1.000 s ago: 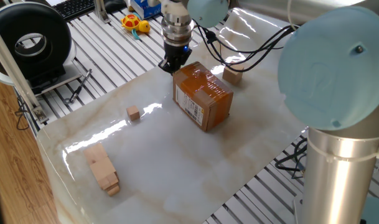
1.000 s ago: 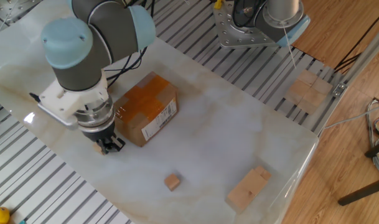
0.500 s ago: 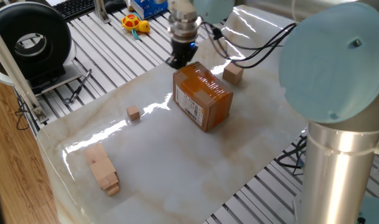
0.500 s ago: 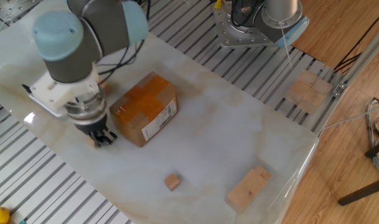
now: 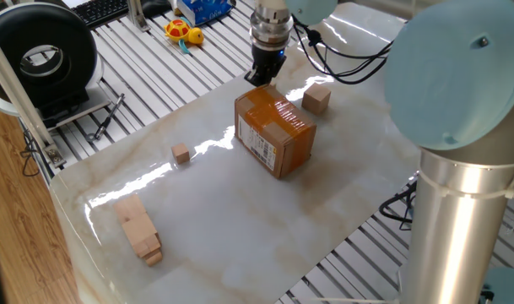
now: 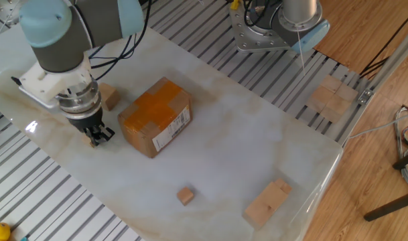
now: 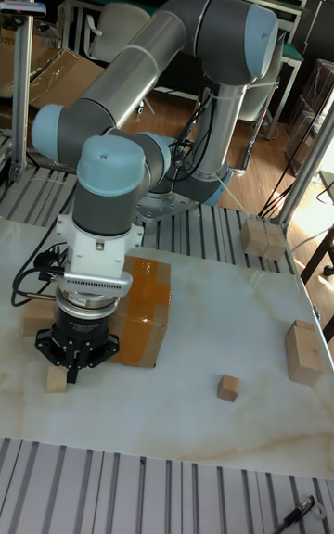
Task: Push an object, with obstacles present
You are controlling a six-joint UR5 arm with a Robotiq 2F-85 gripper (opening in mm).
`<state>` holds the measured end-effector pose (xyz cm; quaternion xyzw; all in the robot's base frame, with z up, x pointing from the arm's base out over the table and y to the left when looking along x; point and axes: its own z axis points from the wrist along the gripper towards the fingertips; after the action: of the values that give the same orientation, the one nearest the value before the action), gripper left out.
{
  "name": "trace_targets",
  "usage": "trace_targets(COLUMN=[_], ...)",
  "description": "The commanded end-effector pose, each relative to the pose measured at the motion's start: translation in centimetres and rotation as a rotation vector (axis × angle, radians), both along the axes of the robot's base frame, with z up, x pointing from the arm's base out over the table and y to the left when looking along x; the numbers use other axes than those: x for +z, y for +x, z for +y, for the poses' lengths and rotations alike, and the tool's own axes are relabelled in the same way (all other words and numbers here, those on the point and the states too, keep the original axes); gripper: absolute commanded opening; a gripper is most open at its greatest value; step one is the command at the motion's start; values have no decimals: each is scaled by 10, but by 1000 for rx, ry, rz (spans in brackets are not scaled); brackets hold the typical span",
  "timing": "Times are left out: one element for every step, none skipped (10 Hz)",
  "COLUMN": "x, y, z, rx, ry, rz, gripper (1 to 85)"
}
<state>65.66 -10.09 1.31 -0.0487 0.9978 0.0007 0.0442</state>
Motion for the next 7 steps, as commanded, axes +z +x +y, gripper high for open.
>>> trace_targets(x=[1, 1, 1, 1, 1, 2, 2], y=[-1, -1, 0, 0, 0, 2, 2], z=[-1, 1, 3, 6, 4, 5, 5], rx=[-26, -26, -21, -23, -24, -21, -17], ry=[25, 33, 43, 52, 48, 49, 49], rz=[-2, -2, -5, -5, -5, -11, -14], gripper=[23, 23, 23, 23, 23, 23, 23])
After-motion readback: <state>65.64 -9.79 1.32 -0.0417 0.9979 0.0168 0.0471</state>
